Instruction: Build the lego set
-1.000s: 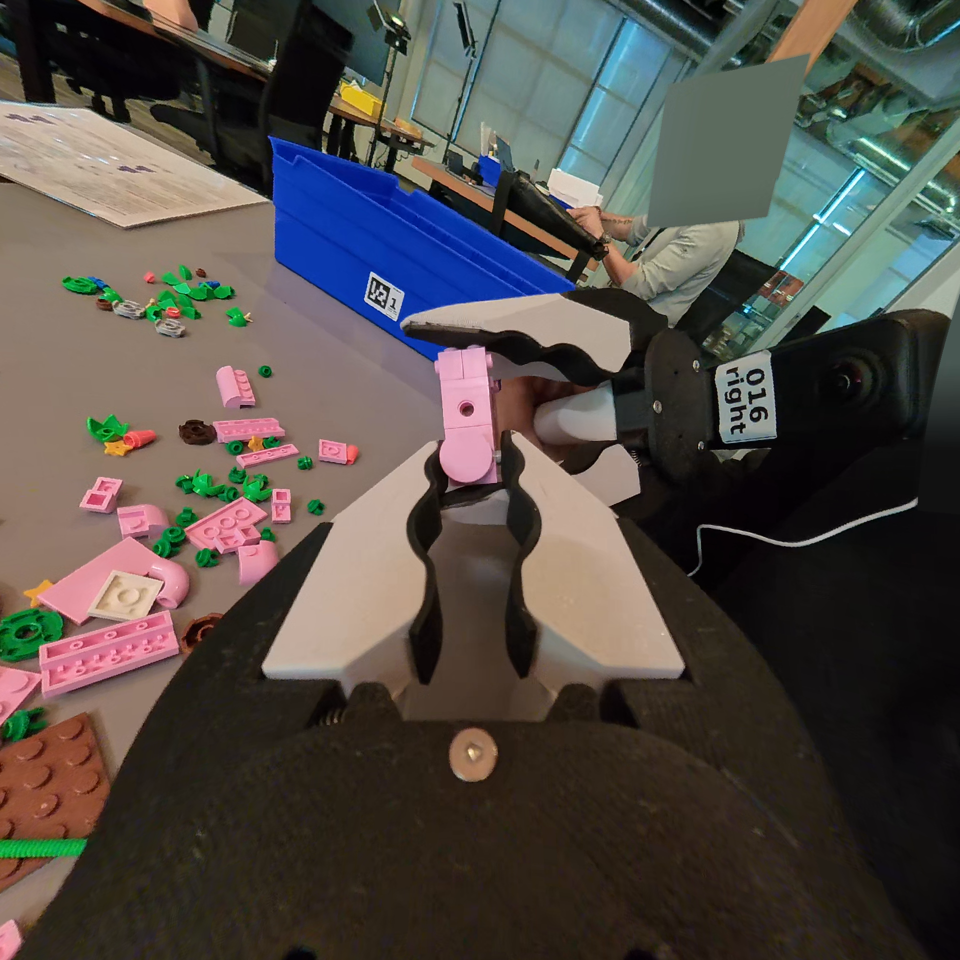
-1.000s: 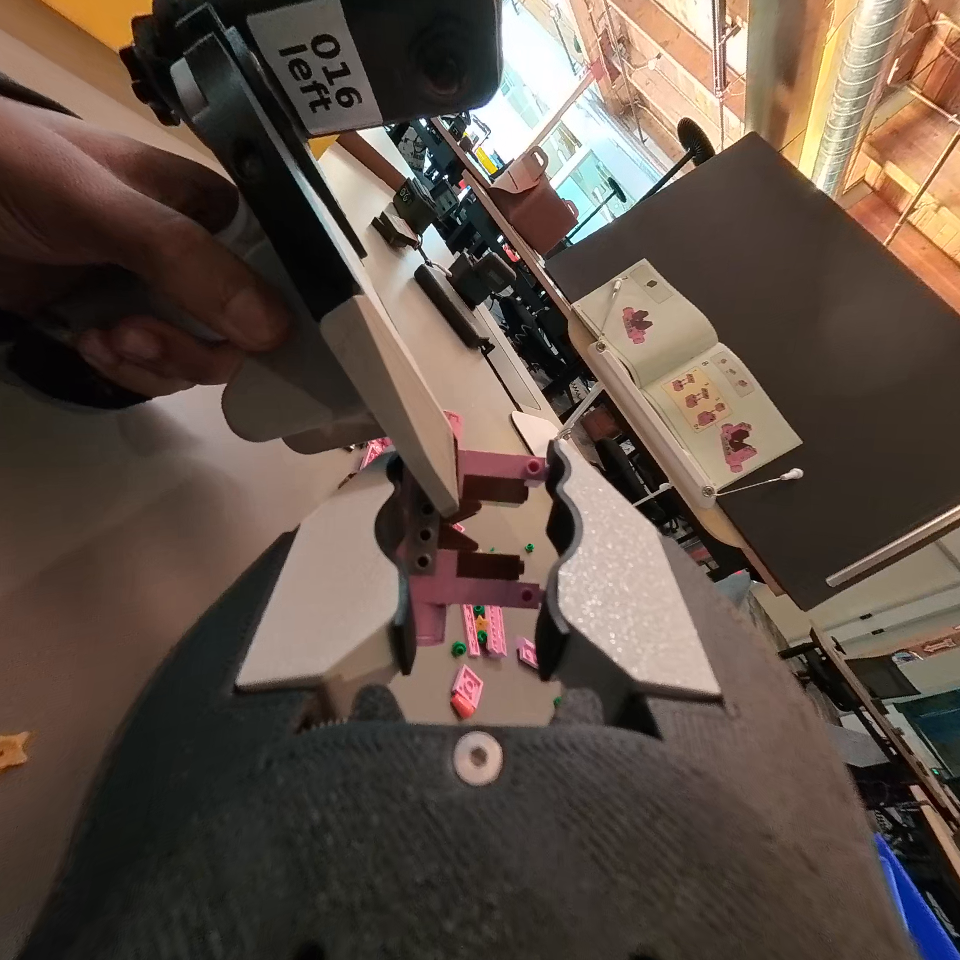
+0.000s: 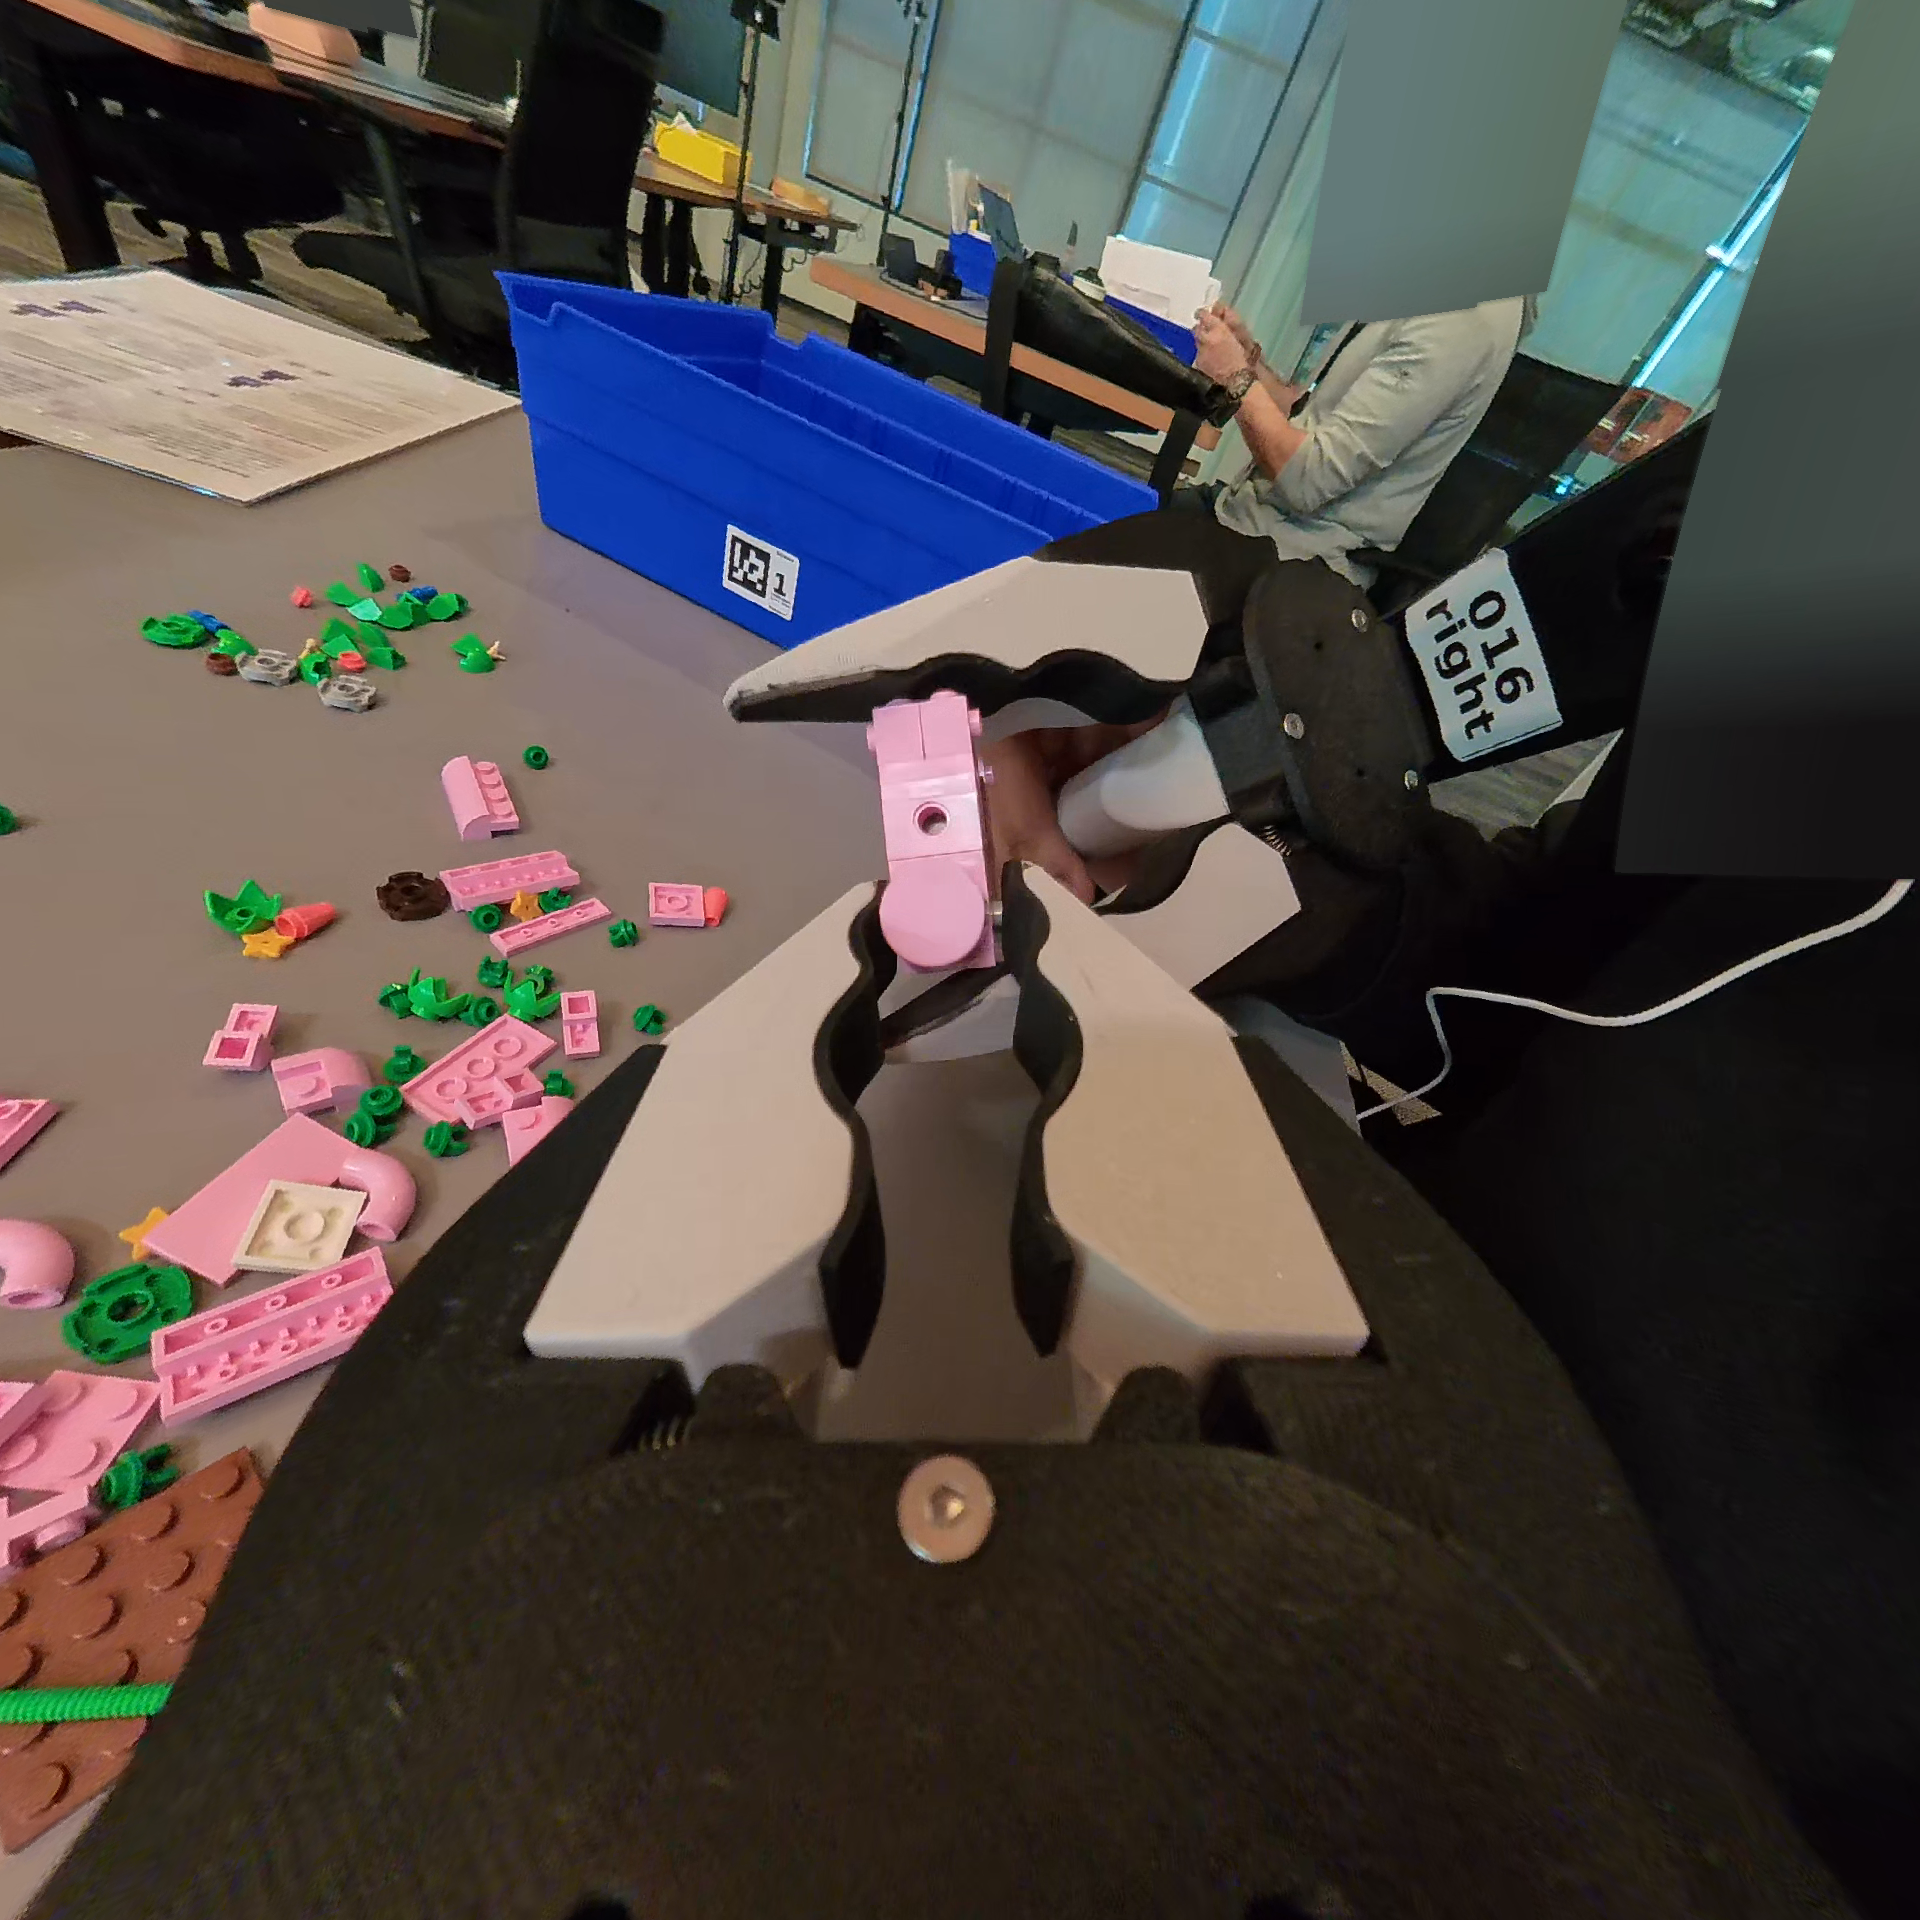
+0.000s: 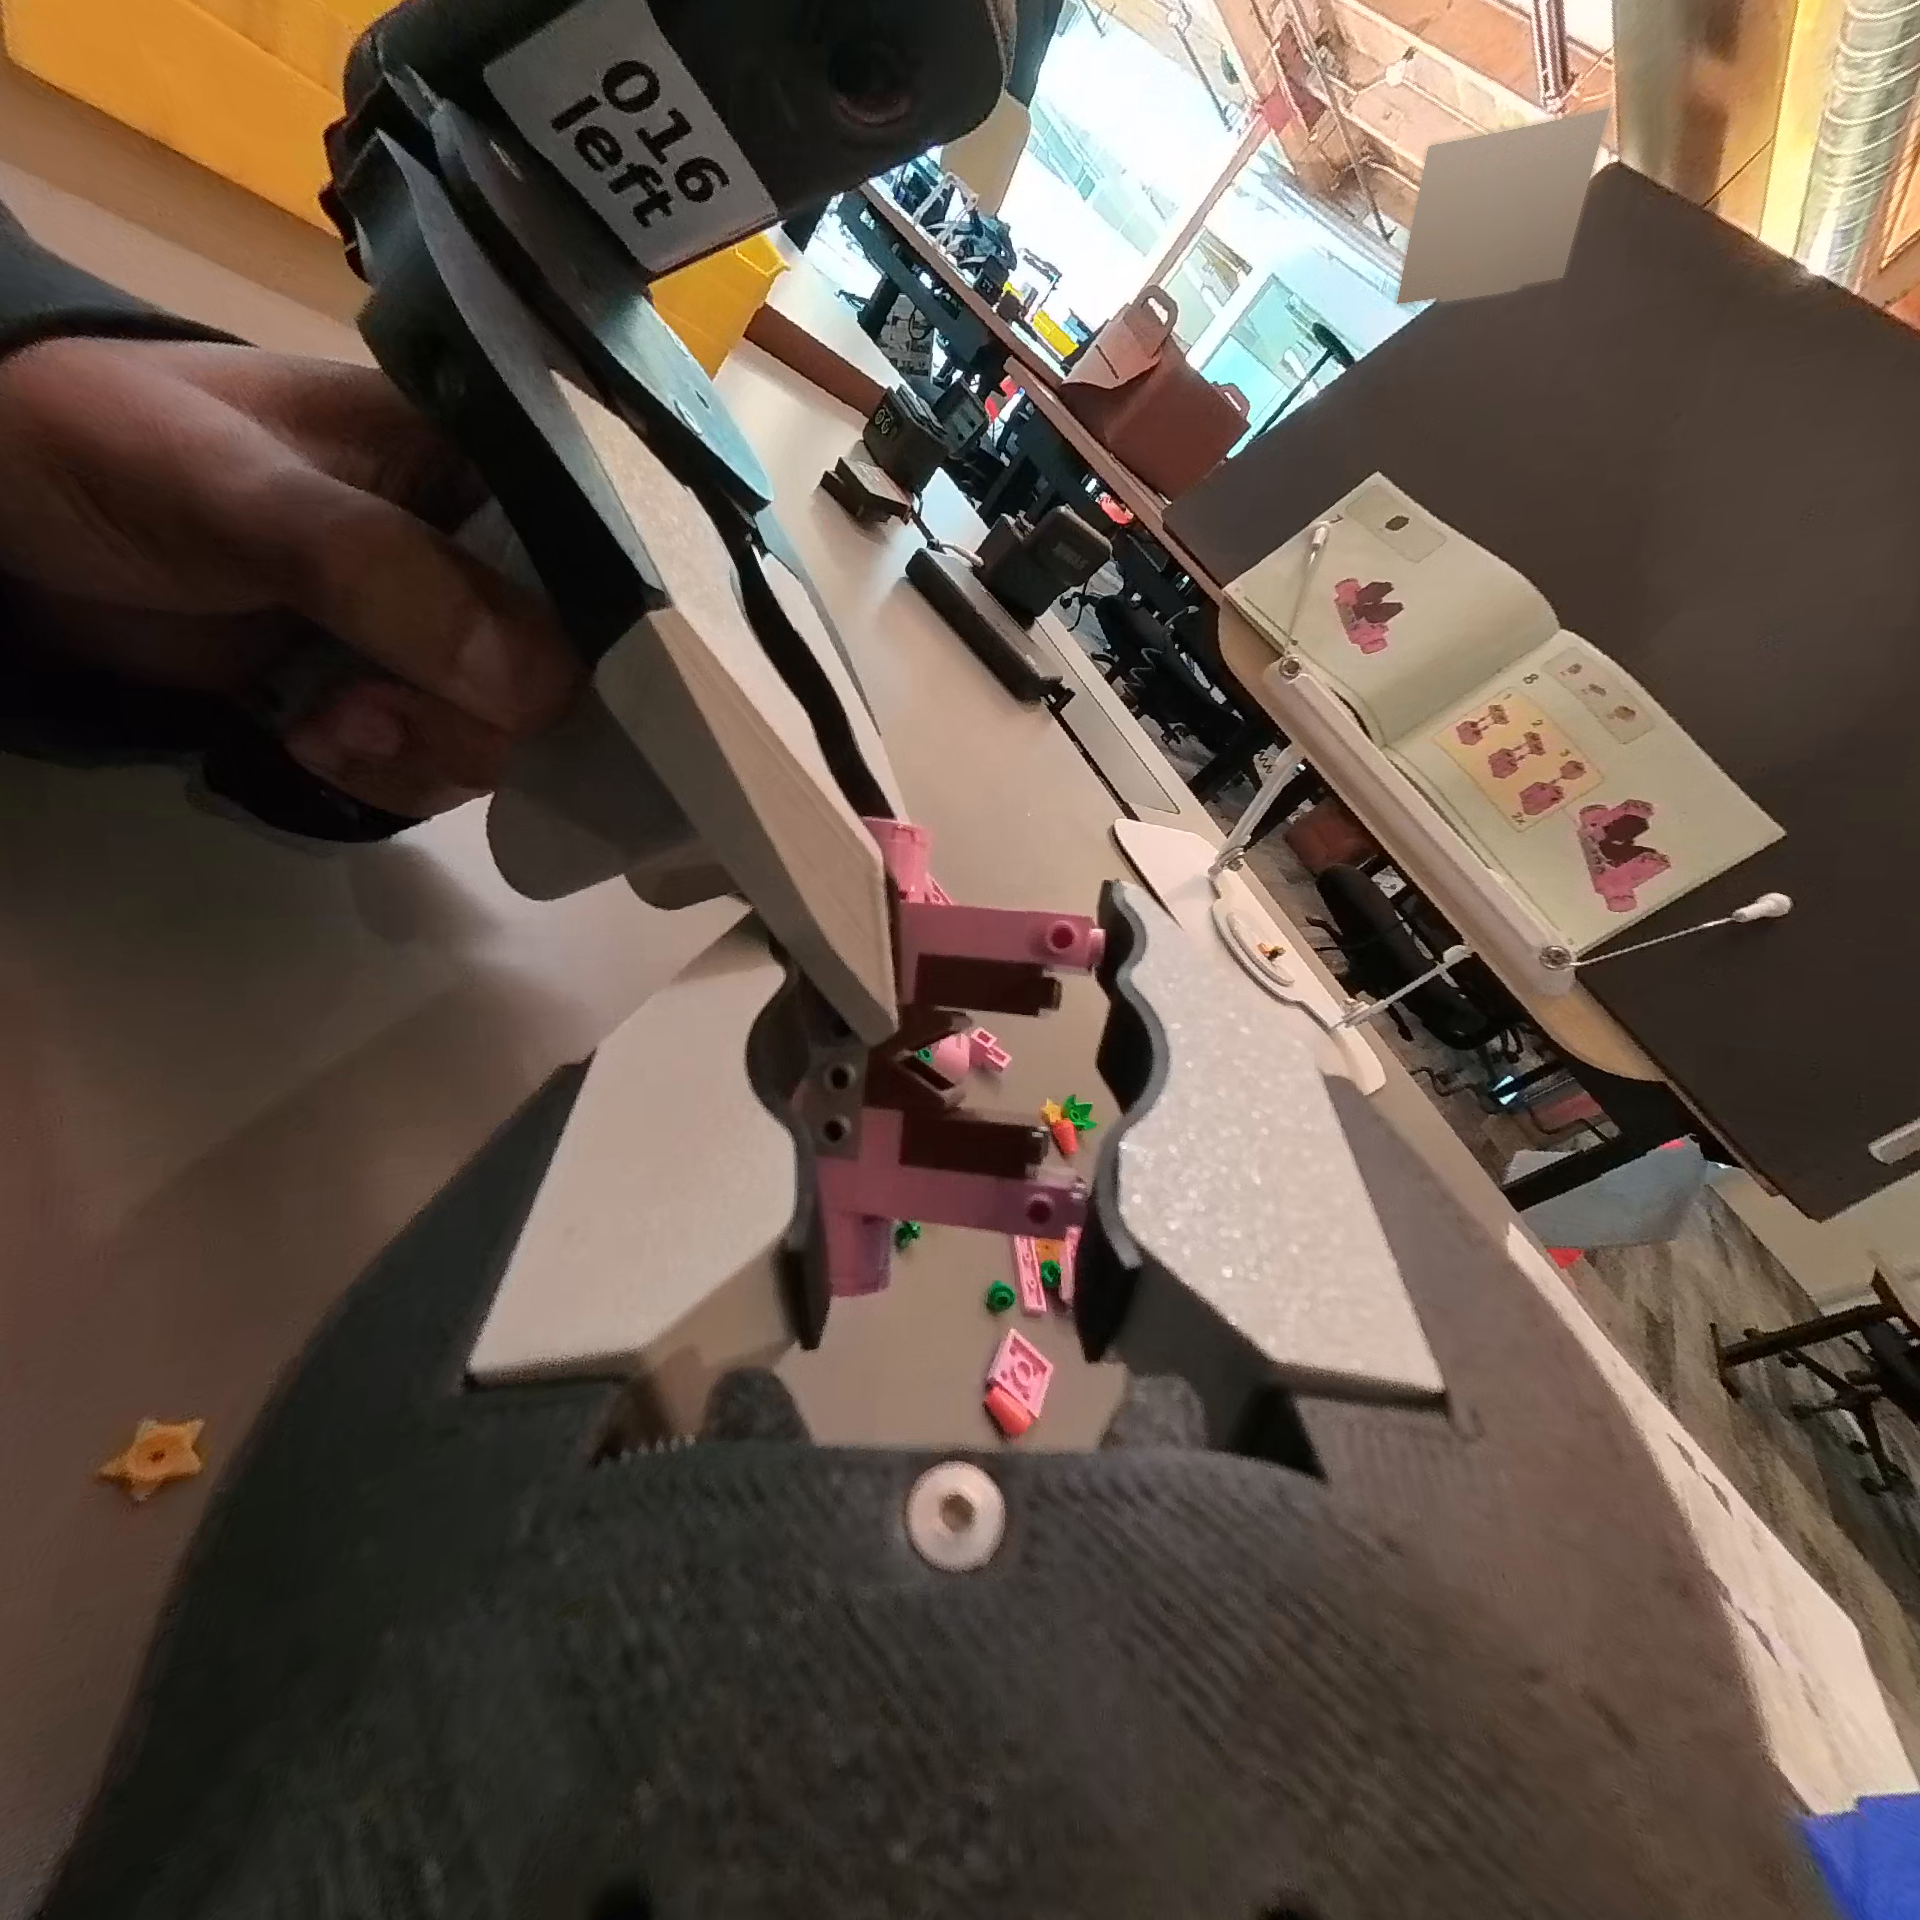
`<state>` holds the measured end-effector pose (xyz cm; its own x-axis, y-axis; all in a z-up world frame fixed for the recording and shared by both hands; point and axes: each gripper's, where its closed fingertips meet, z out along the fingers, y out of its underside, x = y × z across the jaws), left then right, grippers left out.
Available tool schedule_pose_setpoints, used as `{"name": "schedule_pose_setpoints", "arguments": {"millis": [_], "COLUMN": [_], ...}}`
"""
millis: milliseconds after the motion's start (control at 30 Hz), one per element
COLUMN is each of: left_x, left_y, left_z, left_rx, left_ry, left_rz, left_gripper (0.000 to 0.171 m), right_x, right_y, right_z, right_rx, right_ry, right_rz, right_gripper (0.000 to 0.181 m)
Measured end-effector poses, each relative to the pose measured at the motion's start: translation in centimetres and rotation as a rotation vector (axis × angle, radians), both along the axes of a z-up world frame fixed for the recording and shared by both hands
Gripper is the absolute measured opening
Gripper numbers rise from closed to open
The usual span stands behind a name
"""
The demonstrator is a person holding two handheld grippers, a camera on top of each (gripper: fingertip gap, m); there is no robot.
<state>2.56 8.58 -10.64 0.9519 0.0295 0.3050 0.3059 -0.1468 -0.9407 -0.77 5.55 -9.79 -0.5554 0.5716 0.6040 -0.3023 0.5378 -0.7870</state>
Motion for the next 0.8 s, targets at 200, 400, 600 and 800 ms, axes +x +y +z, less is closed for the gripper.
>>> {"name": "schedule_pose_setpoints", "arguments": {"millis": [200,400,600,800], "left_x": [0.0,0.1,-0.2,-2.0], "left_y": [0.0,0.0,-0.1,-1.1], "left_z": [-0.2,-0.2,0.6,0.9], "left_rx": [-0.011,-0.013,0.071,0.169], "left_ry": [0.009,0.021,-0.147,-0.342], "left_rz": [0.001,-0.005,-0.045,-0.04], "left_gripper": [0.018,0.018,0.018,0.019], "right_x": [0.0,0.1,-0.2,-0.5], "right_y": [-0.1,-0.1,-0.1,1.5], "right_z": [-0.2,-0.3,0.6,1.9], "right_rx": [0.018,0.03,-0.022,-0.124], "right_ry": [-0.015,-0.015,0.032,0.074], "right_rz": [0.011,0.018,-0.005,-0.04], "right_gripper": [0.055,0.055,0.054,0.074]}}
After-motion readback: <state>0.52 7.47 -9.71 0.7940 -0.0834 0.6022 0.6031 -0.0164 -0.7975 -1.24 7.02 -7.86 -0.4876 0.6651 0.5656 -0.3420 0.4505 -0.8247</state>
